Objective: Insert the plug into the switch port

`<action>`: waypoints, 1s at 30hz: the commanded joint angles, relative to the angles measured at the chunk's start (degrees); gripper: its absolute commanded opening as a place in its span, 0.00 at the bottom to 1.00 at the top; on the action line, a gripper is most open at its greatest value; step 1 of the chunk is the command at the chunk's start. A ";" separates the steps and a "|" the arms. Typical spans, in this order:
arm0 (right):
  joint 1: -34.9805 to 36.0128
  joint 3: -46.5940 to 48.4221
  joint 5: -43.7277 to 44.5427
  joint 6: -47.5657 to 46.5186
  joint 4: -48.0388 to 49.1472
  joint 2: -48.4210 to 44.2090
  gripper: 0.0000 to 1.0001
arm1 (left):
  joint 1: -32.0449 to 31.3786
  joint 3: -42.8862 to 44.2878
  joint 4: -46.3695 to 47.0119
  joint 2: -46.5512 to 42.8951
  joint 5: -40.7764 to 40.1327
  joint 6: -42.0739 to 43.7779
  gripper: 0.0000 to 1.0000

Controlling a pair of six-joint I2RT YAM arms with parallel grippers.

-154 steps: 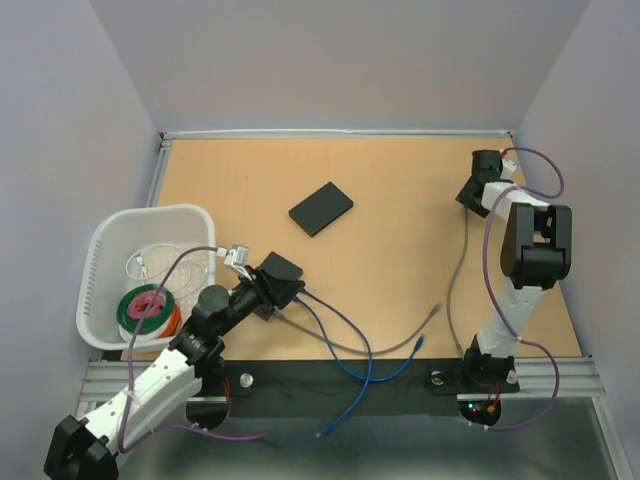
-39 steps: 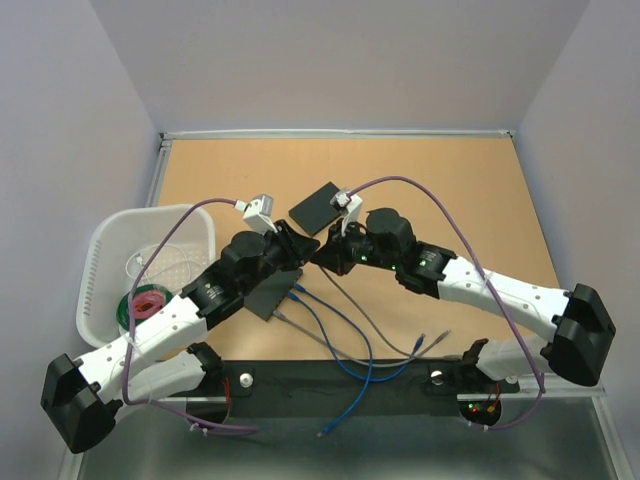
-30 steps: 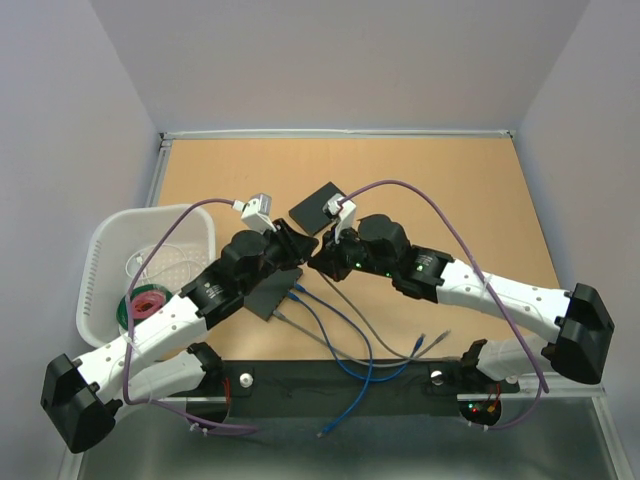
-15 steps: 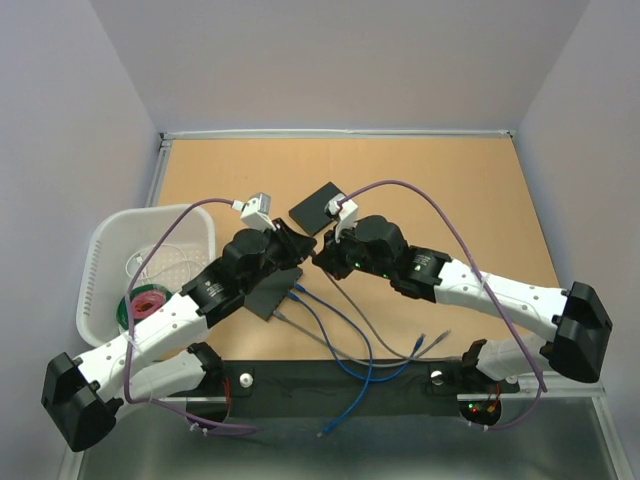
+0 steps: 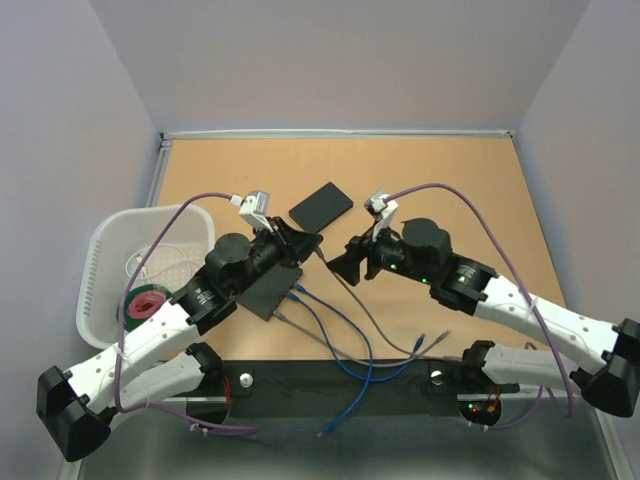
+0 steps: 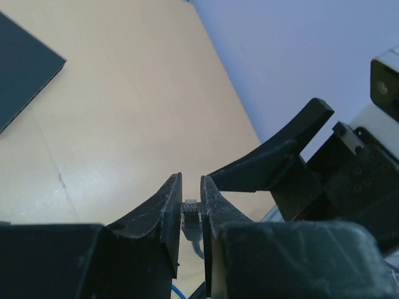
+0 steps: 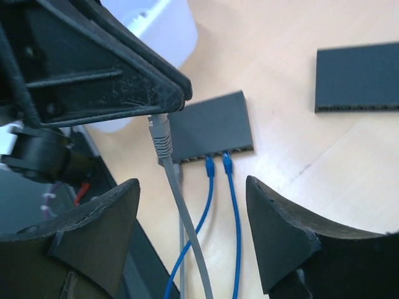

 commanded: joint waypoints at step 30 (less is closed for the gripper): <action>-10.73 1.20 -49.39 26.12 34.13 -1.53 0.38 | -0.25 -5.09 26.54 -11.80 25.87 8.06 0.00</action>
